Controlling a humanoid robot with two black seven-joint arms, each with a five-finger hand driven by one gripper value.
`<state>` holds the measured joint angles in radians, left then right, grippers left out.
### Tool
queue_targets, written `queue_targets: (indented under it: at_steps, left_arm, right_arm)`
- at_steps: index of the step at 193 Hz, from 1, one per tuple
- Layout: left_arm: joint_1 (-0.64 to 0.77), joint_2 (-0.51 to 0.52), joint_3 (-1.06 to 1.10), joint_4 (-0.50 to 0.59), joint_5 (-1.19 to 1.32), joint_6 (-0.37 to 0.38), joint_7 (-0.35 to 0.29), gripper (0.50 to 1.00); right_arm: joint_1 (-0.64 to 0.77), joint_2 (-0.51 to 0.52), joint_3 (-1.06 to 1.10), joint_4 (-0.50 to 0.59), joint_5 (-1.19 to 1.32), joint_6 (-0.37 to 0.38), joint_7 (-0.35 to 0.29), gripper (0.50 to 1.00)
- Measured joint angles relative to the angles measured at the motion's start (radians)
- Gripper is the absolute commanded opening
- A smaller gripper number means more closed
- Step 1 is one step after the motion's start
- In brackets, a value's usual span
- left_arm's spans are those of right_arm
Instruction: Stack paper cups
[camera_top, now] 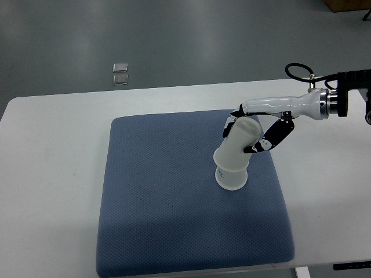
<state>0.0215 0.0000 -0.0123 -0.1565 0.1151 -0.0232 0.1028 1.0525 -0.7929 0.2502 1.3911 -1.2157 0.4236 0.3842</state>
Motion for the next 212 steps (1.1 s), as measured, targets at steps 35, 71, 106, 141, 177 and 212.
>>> queue_targets:
  at_steps: [35,71,106,141,177,212]
  left_arm:
    - [0.000,0.000,0.000,0.000,0.000,0.000,0.000,1.000]
    - [0.000,0.000,0.000,0.000,0.000,0.000,0.000,1.000]
    - [0.000,0.000,0.000,0.000,0.000,0.000,0.000,1.000]
    - [0.000,0.000,0.000,0.000,0.000,0.000,0.000,1.000]
    - [0.000,0.000,0.000,0.000,0.000,0.000,0.000,1.000]
    - [0.000,0.000,0.000,0.000,0.000,0.000,0.000,1.000]
  right_arm:
    - [-0.014,0.007,0.000,-0.005,-0.017,0.000,-0.001,0.811]
    - [-0.032,0.016,0.000,-0.014,-0.017,-0.007,-0.001,0.915]
    - [-0.041,0.016,0.000,-0.016,-0.006,-0.008,-0.001,0.924]
    - [-0.056,0.013,0.083,-0.063,0.055,-0.006,0.002,0.921]
    - [-0.102,0.019,0.162,-0.167,0.264,0.023,0.000,0.921]
    - [-0.139,0.065,0.160,-0.272,0.506,0.026,-0.031,0.921]
